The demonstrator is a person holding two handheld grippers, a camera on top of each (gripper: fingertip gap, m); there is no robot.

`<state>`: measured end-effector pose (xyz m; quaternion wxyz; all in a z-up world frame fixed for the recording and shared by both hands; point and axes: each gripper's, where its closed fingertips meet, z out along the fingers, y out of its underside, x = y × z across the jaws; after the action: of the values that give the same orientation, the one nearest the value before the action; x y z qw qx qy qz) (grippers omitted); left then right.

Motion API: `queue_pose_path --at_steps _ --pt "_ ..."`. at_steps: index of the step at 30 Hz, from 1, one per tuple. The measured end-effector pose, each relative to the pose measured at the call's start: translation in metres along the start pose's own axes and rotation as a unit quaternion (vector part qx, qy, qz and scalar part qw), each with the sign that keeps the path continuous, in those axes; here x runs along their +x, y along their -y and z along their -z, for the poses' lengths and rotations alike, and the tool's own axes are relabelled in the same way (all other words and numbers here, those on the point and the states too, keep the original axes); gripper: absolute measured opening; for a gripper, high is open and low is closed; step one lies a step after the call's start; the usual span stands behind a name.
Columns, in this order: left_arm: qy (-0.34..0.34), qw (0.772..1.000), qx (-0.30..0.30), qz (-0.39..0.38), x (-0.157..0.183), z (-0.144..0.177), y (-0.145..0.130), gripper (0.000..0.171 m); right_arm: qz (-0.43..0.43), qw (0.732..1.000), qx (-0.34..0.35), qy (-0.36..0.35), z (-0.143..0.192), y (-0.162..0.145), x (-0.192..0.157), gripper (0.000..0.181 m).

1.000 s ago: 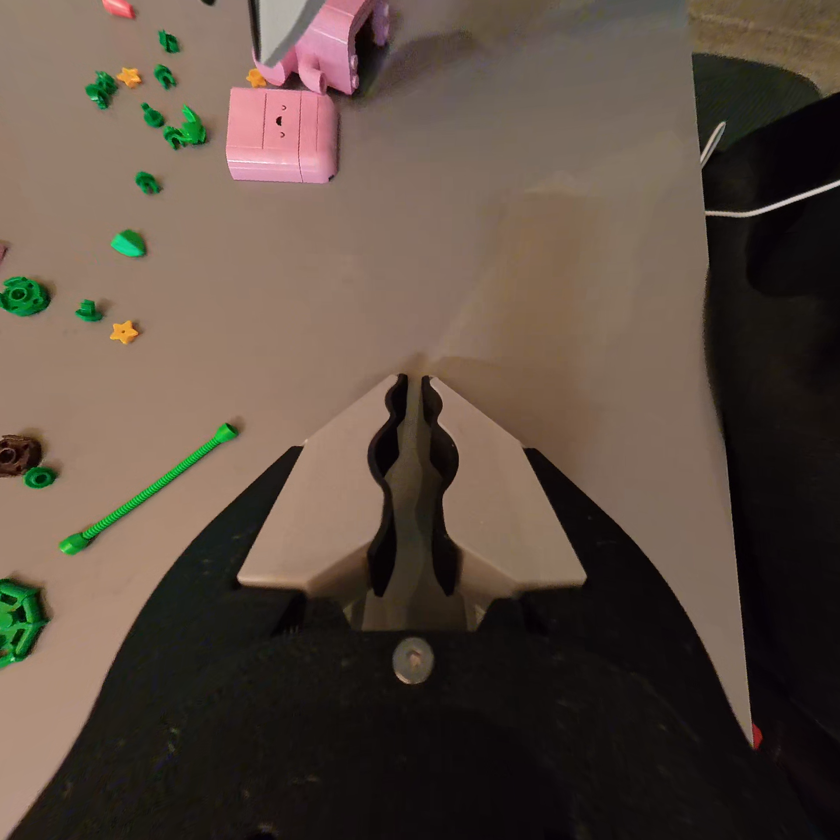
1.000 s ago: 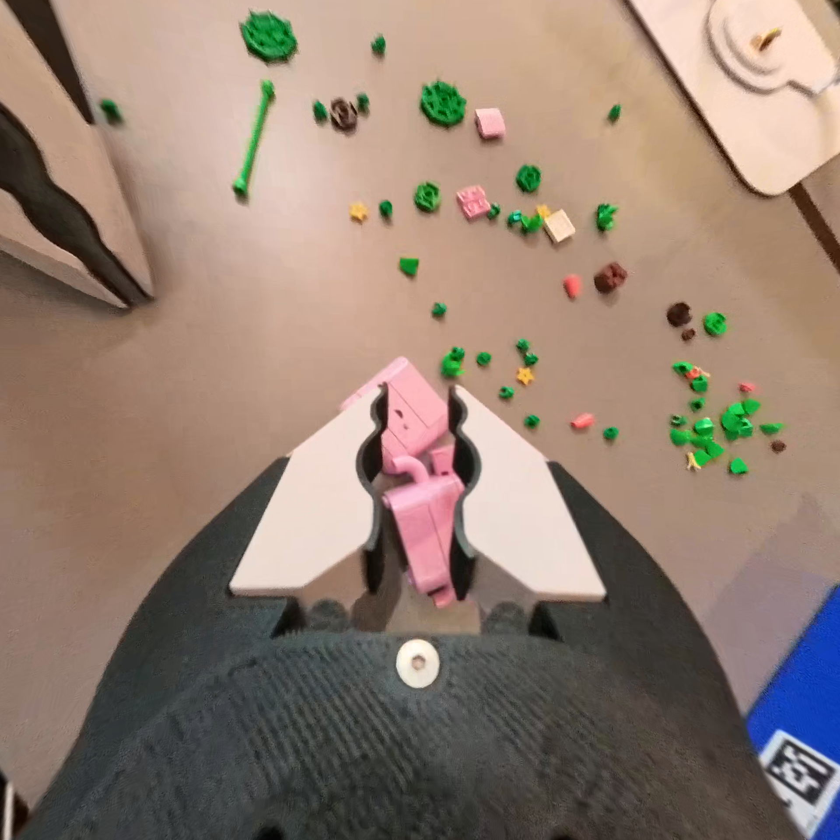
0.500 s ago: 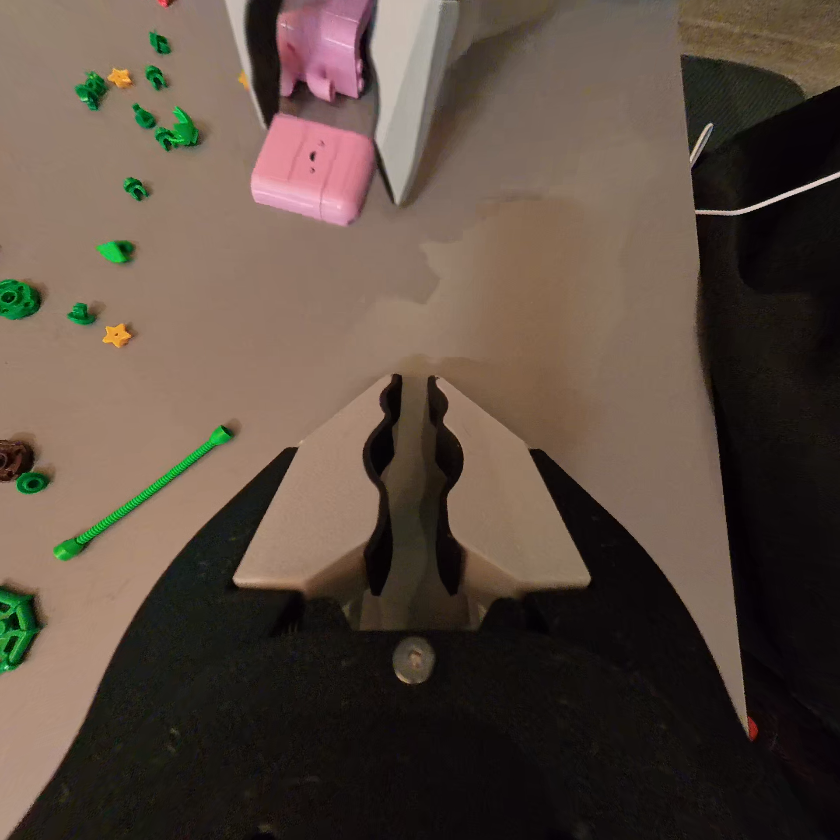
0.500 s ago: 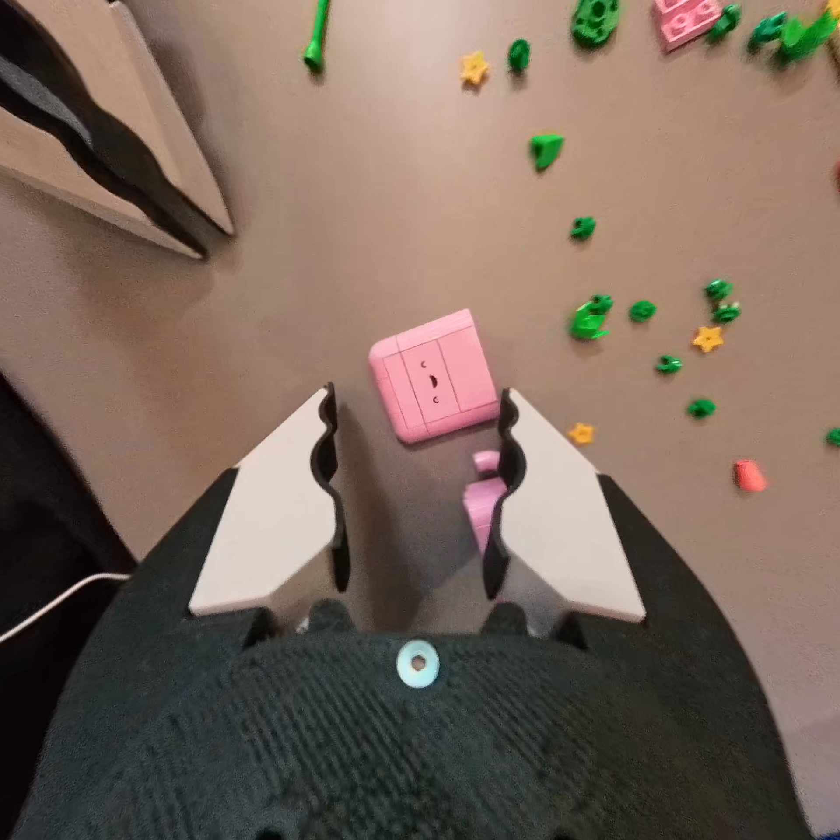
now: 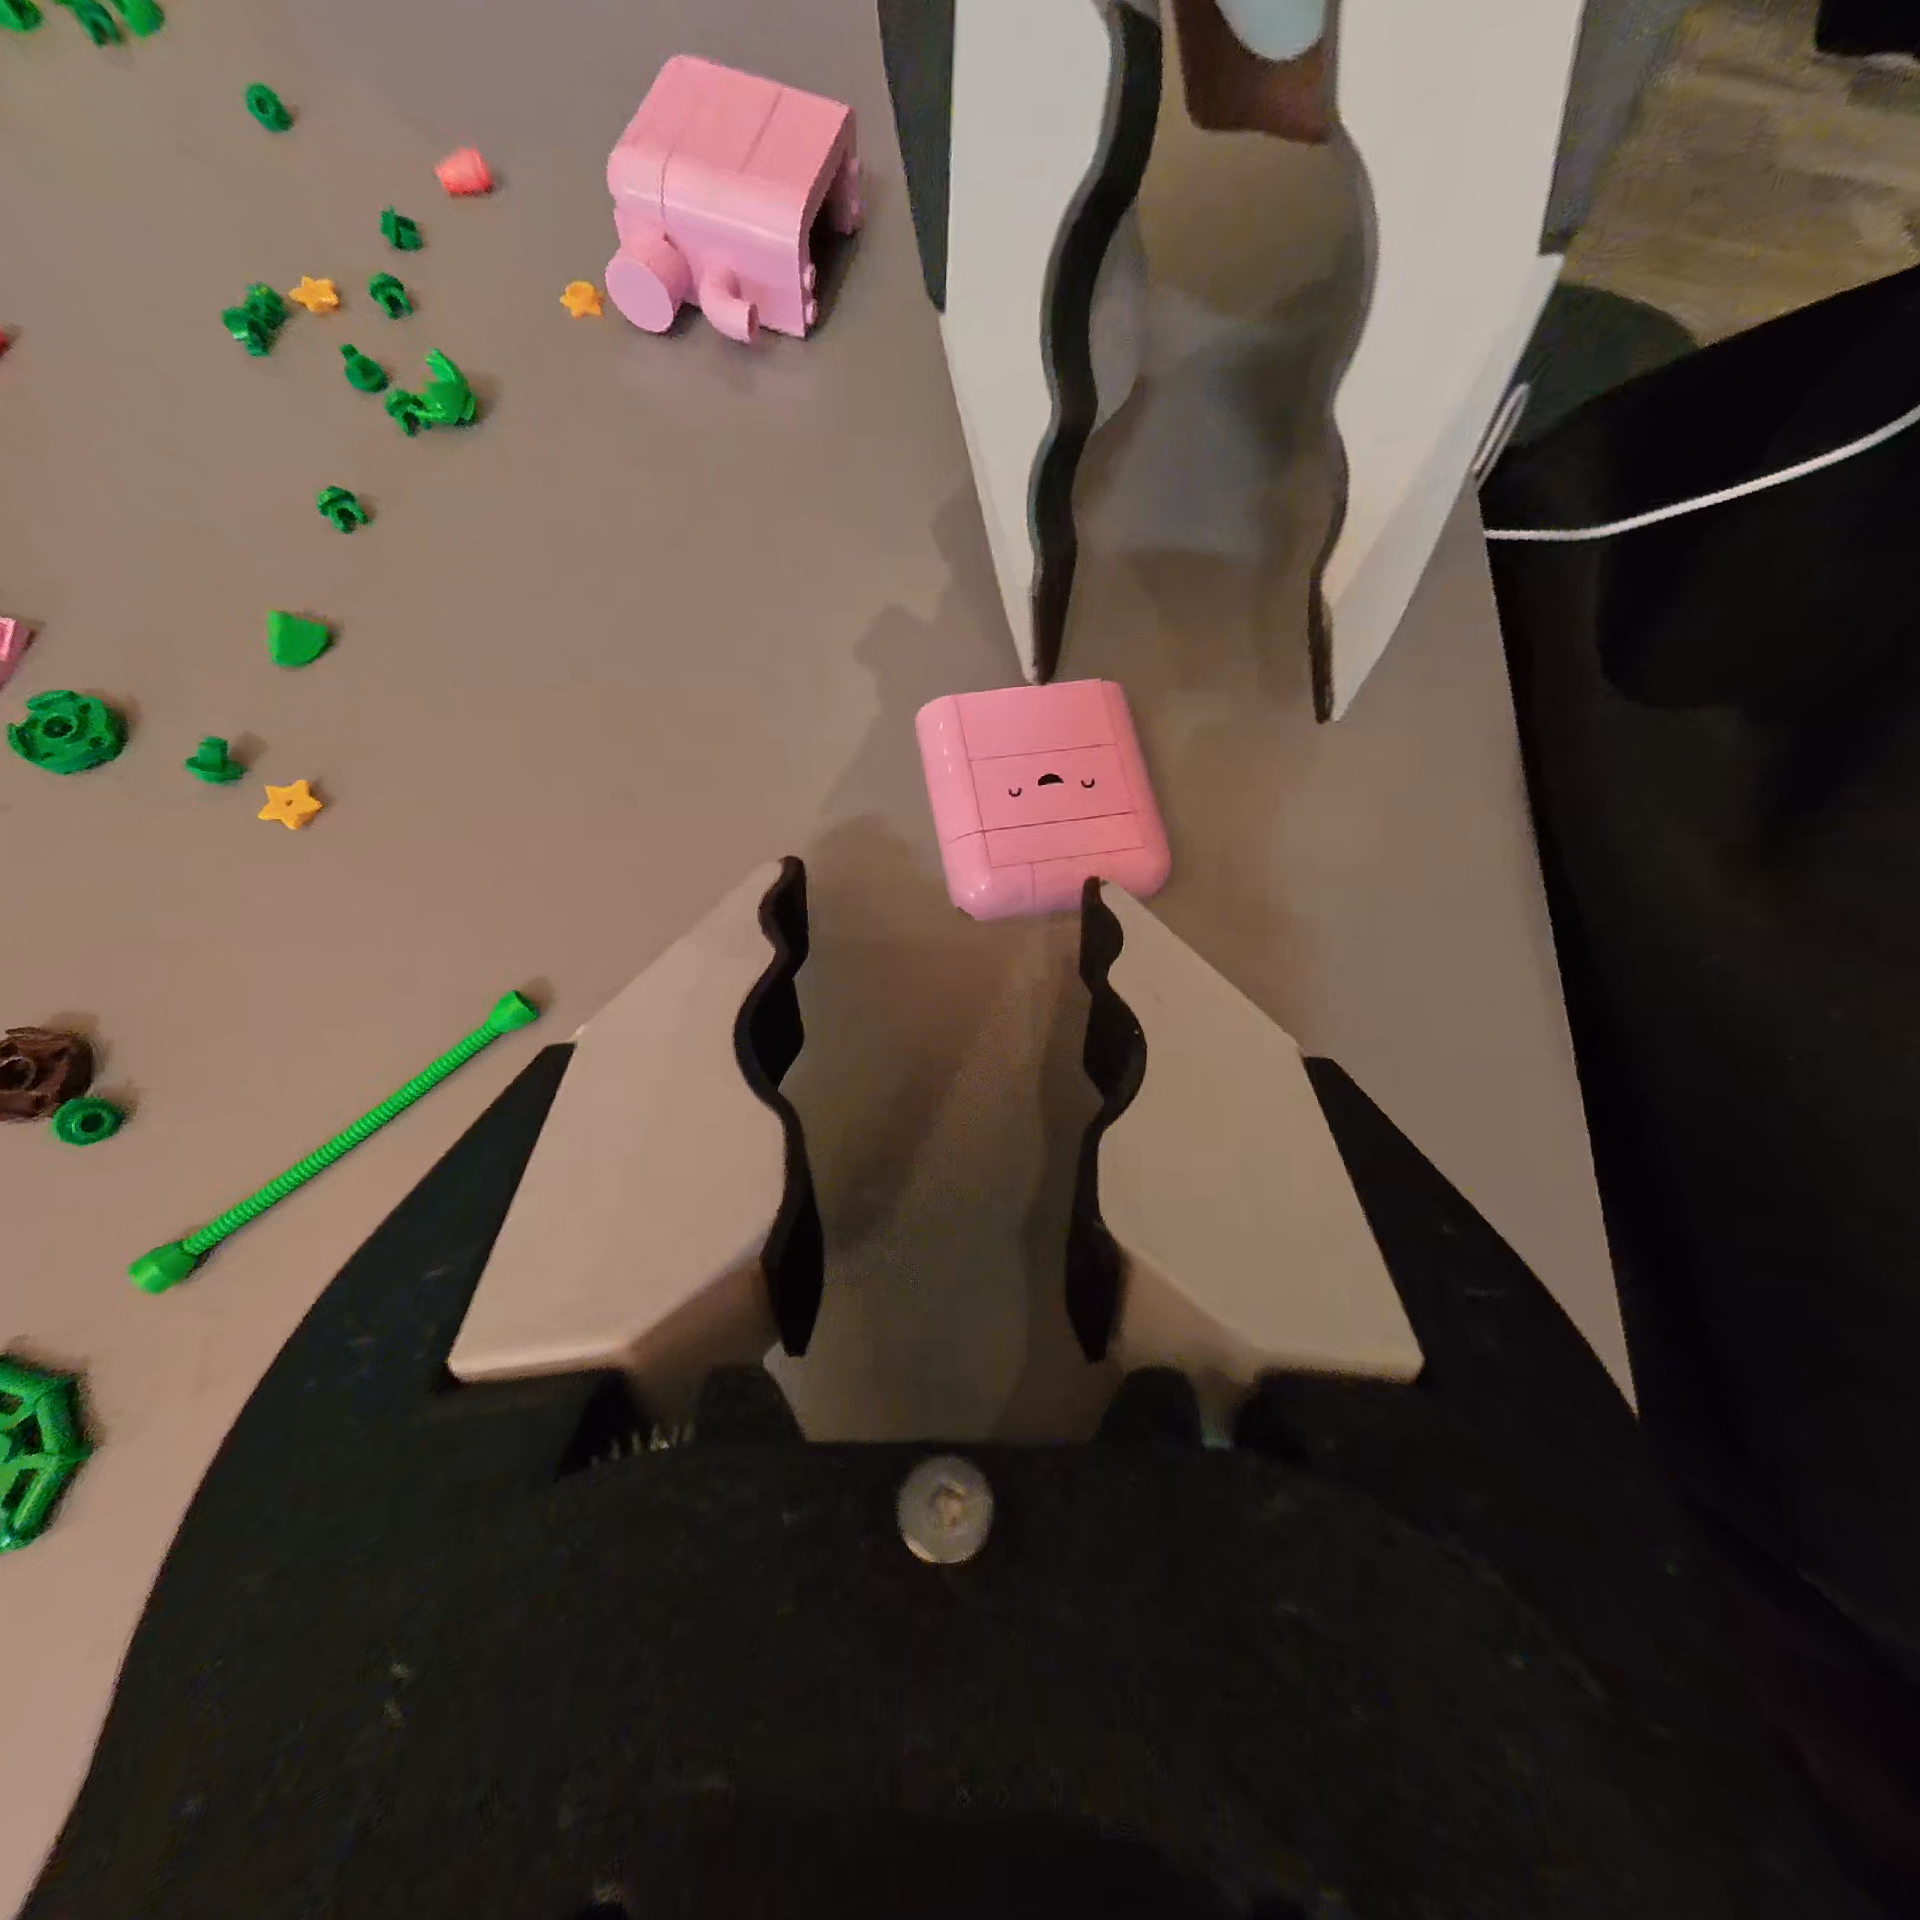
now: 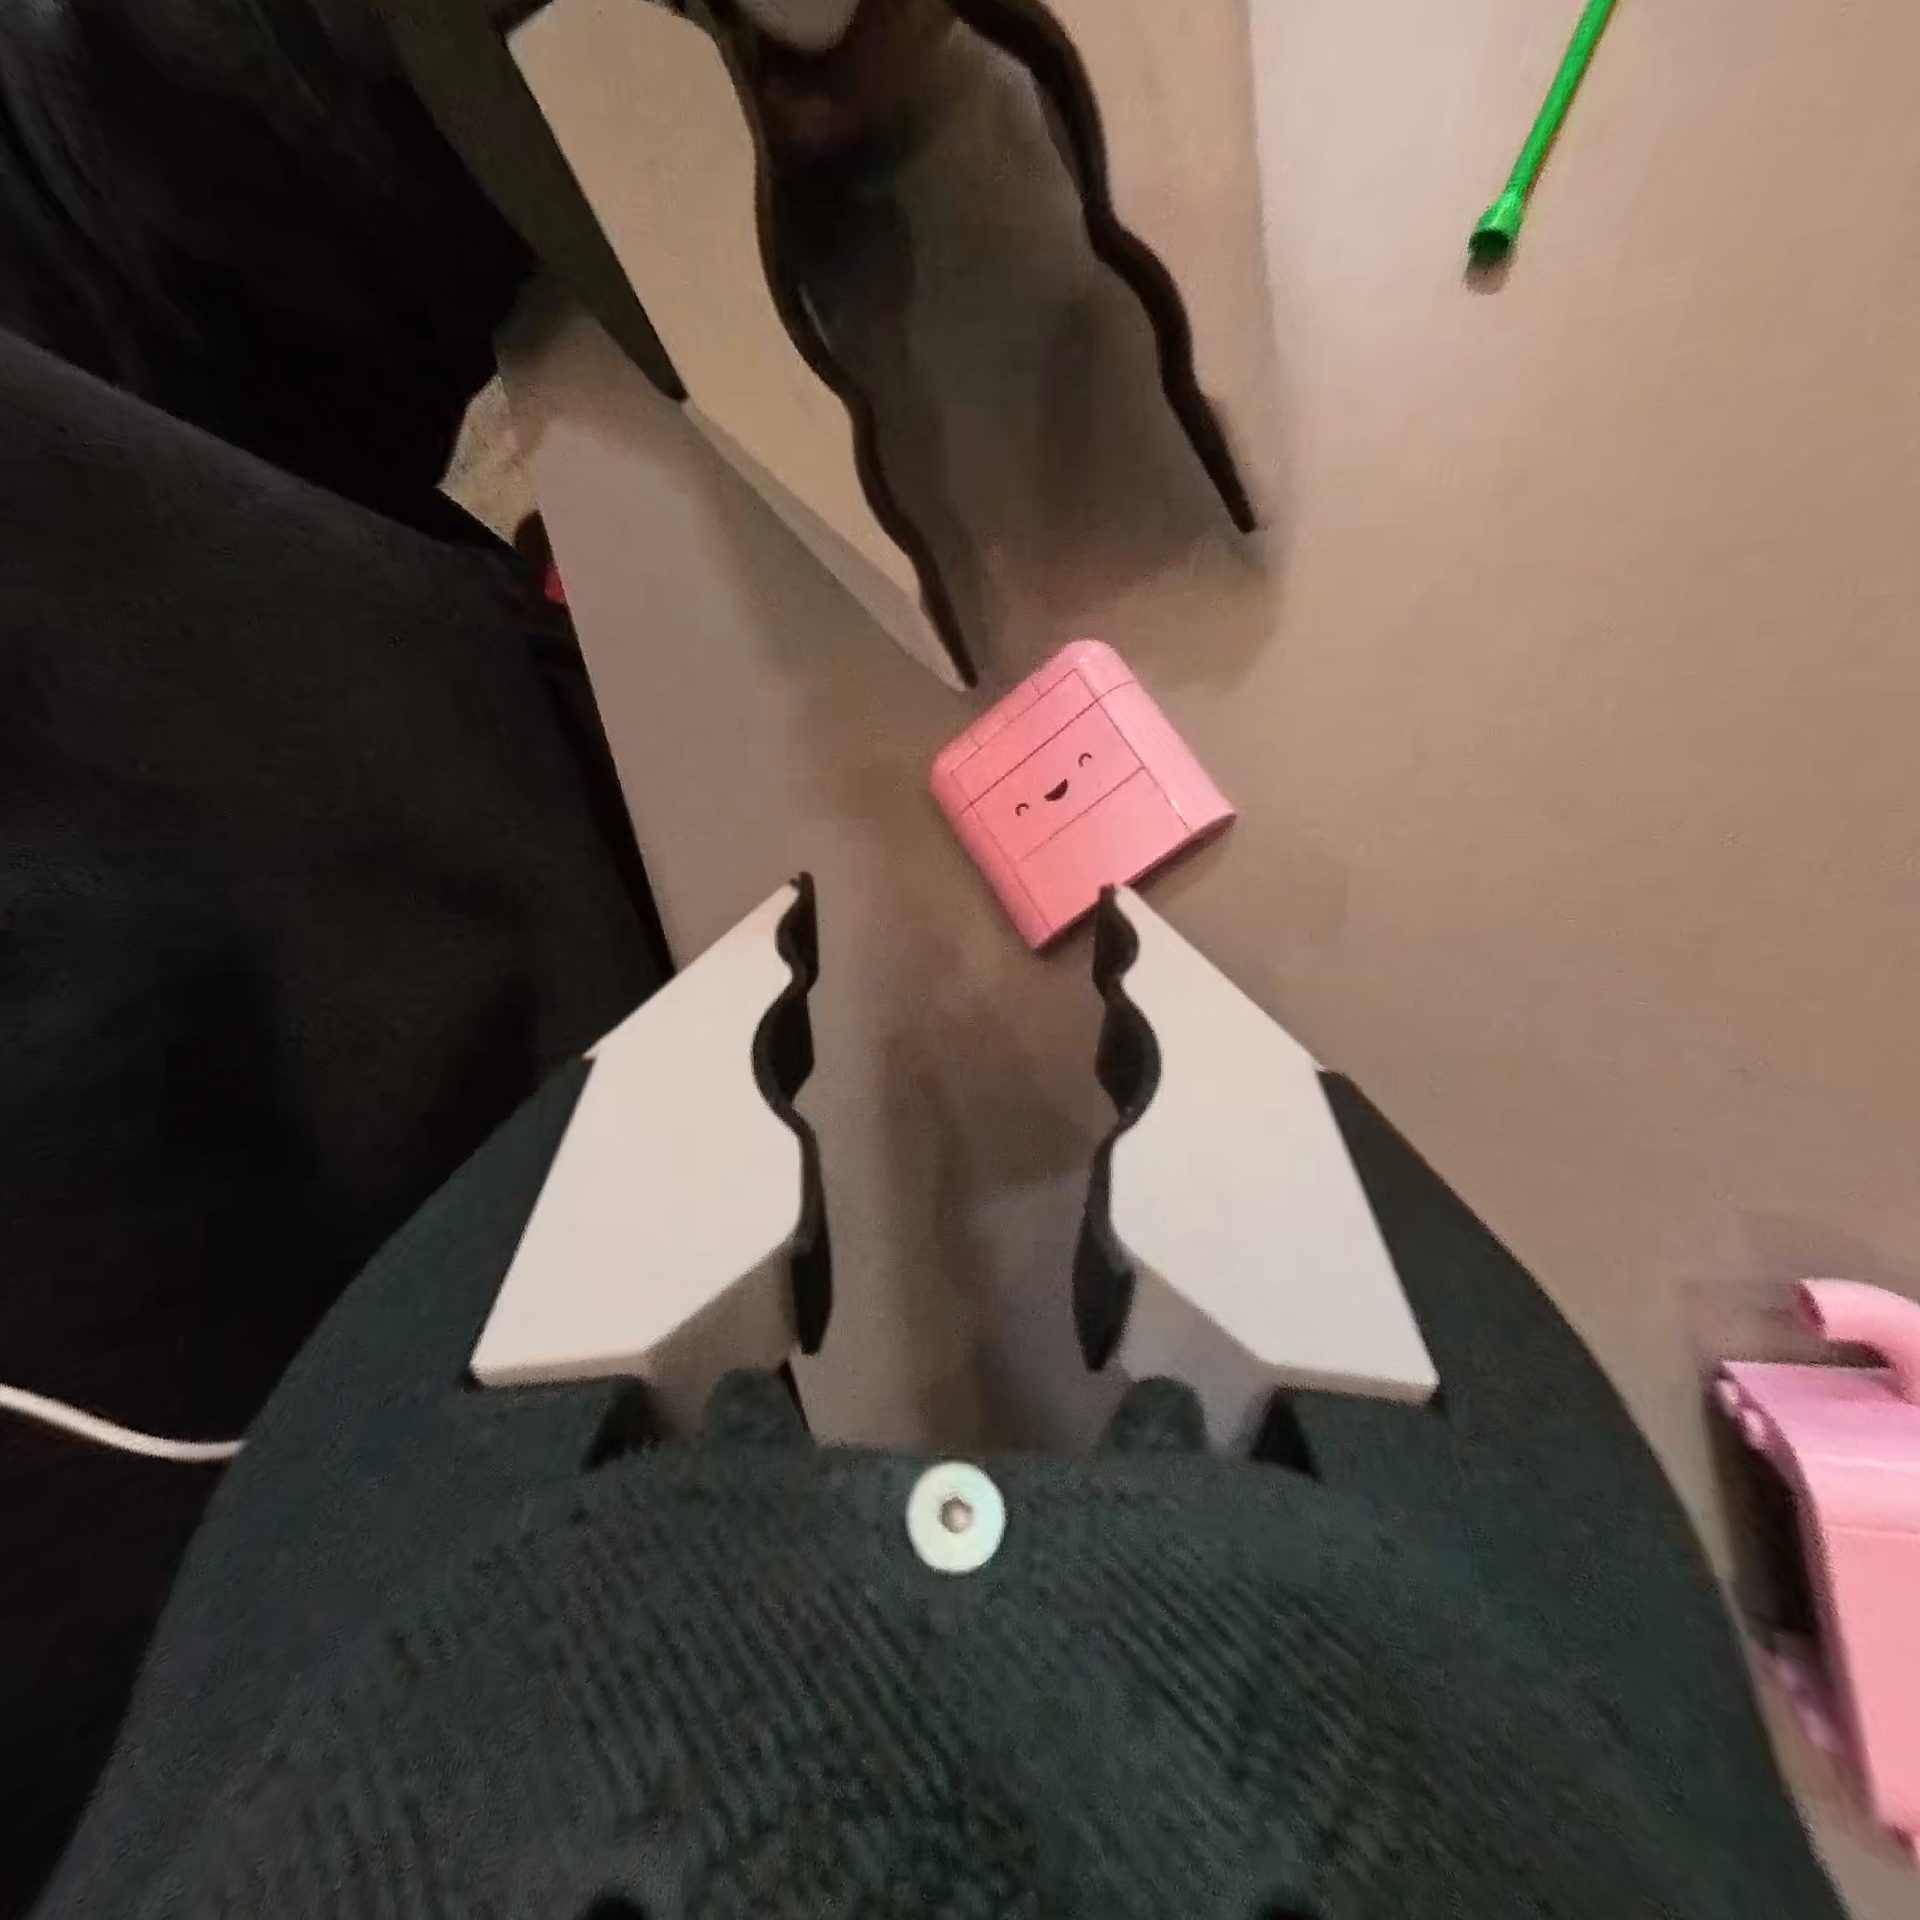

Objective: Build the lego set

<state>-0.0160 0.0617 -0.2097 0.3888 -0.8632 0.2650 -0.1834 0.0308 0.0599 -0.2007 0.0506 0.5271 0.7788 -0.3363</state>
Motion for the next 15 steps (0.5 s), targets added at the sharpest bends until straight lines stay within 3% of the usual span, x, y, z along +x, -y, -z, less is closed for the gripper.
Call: queue_pose_path --at_steps 7,10,13,15 --pt "0.038 0.998 -0.047 -0.031 -0.003 -0.010 -0.011 0.060 -0.009 0.998 0.001 -0.059 -0.007 -0.009 0.006 0.047" --pt "0.081 0.996 -0.042 0.022 -0.023 -0.006 -0.011 0.074 -0.006 0.999 0.000 -0.052 -0.010 -0.013 -0.004 0.053" --pt "0.121 0.989 -0.029 0.077 -0.043 0.000 -0.010 0.070 -0.014 1.000 0.022 0.002 -0.011 -0.008 -0.022 0.049" --pt "0.117 0.990 -0.008 0.077 -0.042 0.004 -0.006 0.069 -0.008 0.998 0.036 -0.045 -0.005 -0.004 -0.007 0.047"
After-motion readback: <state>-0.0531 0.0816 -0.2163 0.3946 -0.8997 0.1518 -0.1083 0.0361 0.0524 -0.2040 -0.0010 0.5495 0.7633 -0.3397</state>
